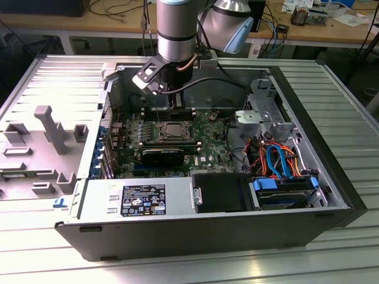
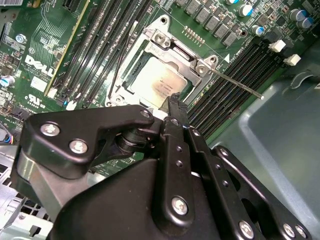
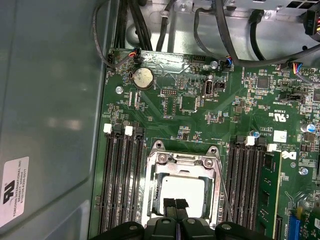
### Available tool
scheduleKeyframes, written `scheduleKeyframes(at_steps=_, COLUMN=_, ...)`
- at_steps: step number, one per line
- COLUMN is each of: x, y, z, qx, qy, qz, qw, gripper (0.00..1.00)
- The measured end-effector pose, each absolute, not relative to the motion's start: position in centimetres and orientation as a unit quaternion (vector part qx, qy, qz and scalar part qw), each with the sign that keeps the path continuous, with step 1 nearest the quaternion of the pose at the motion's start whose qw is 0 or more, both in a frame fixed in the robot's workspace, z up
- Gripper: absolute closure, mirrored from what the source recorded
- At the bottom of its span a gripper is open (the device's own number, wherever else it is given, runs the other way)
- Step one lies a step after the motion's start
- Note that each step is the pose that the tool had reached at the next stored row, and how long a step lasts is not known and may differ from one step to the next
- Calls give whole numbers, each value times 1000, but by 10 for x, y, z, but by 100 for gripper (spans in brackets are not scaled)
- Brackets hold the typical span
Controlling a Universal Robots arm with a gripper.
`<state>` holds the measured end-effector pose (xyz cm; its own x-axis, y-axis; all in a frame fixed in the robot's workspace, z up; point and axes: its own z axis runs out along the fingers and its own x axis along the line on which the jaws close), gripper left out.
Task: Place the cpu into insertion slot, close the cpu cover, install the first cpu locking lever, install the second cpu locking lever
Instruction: 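Install the first cpu locking lever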
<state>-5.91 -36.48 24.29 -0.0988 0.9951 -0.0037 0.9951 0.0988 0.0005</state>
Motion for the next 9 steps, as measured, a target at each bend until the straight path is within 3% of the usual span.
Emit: scheduleKeyframes(at_steps=9, x=-59, y=-365, z=250, qx=671, qy=741, qz=-1, qw=2, gripper=89)
